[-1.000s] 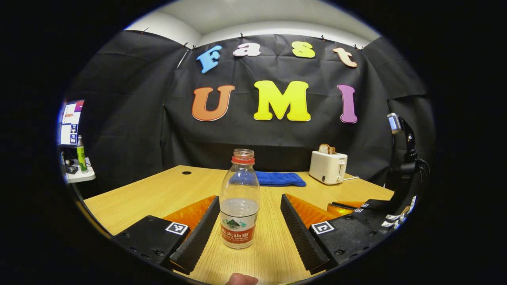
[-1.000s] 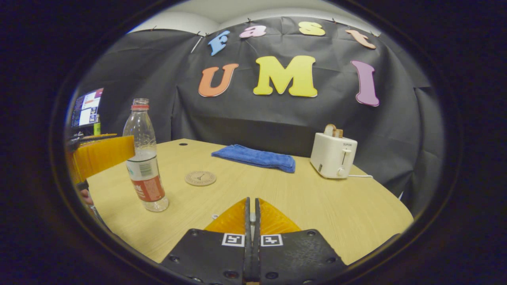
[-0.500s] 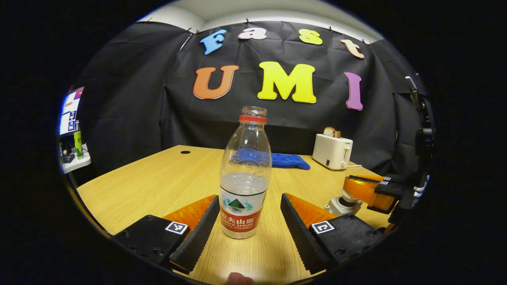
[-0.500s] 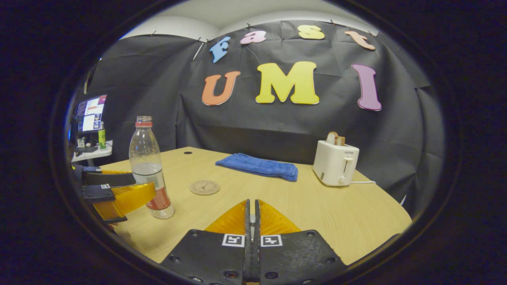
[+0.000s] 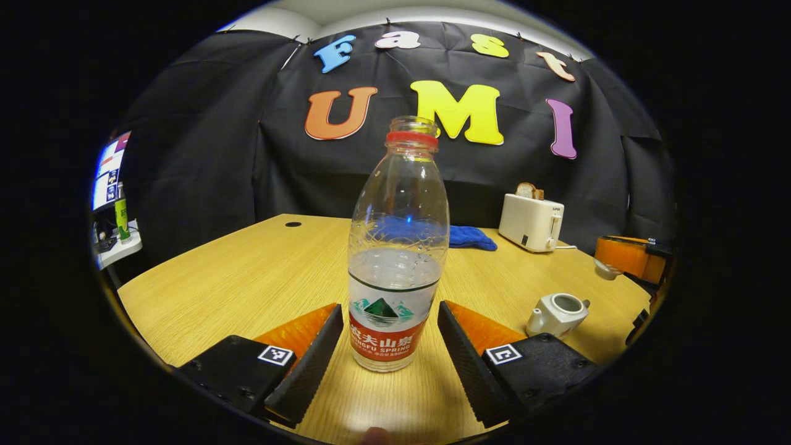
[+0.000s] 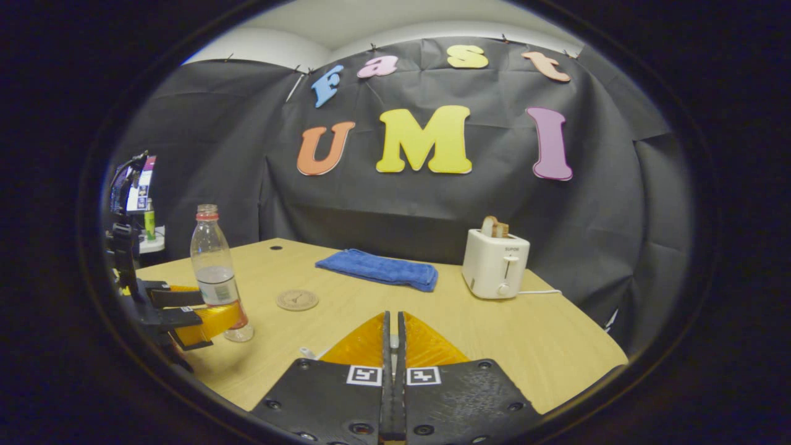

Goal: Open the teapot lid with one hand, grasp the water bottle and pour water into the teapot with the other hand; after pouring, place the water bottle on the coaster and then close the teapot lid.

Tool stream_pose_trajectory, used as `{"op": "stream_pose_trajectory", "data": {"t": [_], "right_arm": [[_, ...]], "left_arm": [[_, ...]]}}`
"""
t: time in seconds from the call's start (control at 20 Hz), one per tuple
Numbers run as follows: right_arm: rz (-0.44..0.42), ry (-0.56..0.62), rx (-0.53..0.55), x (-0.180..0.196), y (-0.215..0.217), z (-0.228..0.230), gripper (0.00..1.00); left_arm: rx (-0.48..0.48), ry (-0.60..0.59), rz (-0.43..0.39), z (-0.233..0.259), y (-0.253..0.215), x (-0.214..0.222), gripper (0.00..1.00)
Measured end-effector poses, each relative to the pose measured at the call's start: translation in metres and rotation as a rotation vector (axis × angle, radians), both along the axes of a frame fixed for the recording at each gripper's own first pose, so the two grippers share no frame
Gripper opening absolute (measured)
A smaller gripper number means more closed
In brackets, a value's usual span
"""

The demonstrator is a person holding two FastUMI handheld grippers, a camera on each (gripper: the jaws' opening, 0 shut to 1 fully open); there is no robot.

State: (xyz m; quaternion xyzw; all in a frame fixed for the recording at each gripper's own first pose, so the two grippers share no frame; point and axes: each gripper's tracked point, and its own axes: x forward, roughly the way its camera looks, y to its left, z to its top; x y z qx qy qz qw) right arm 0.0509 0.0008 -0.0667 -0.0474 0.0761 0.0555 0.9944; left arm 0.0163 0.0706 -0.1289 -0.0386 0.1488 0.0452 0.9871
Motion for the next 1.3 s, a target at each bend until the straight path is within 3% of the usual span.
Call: {"op": "stream_pose_trajectory", "data": {"t": [0.1, 0.15, 0.2, 0.35, 0.5, 0.6, 0.85, 1.05, 1.1, 1.15, 1.3], "right_arm": [[-0.010, 0.001, 0.006, -0.003, -0.009, 0.000, 0.00], [-0.011, 0.004, 0.011, -0.004, -0.012, 0.000, 0.00], [-0.011, 0.006, 0.017, -0.005, -0.015, -0.001, 0.00], [-0.010, 0.005, 0.018, -0.006, -0.023, -0.001, 0.00], [-0.010, 0.004, 0.024, -0.008, -0.033, 0.001, 0.00], [-0.014, -0.004, 0.024, -0.009, -0.040, 0.004, 0.00], [-0.018, -0.008, 0.024, -0.014, -0.052, 0.006, 0.00], [-0.015, -0.008, 0.016, -0.019, -0.056, 0.004, 0.00], [-0.014, -0.006, 0.013, -0.020, -0.057, 0.003, 0.00], [-0.014, -0.007, 0.010, -0.021, -0.058, 0.003, 0.00], [-0.015, -0.006, 0.003, -0.025, -0.062, 0.001, 0.02]], "left_arm": [[0.011, -0.007, -0.003, 0.004, 0.000, 0.003, 0.96], [0.023, 0.002, -0.010, 0.002, 0.000, 0.004, 0.84], [0.042, 0.012, -0.015, 0.002, 0.001, 0.004, 0.81], [0.151, 0.034, -0.003, 0.015, 0.011, 0.005, 0.79], [0.371, 0.019, -0.003, 0.041, 0.023, 0.008, 0.77], [0.566, 0.002, -0.017, 0.057, 0.029, 0.012, 0.76], [0.971, 0.014, -0.097, 0.076, 0.030, 0.018, 0.74], [1.175, 0.040, -0.192, 0.074, 0.014, 0.019, 0.74], [1.217, 0.049, -0.218, 0.072, 0.009, 0.021, 0.77], [1.258, 0.054, -0.245, 0.068, 0.003, 0.025, 0.73], [1.381, 0.061, -0.325, 0.052, -0.013, 0.029, 0.74]]}}
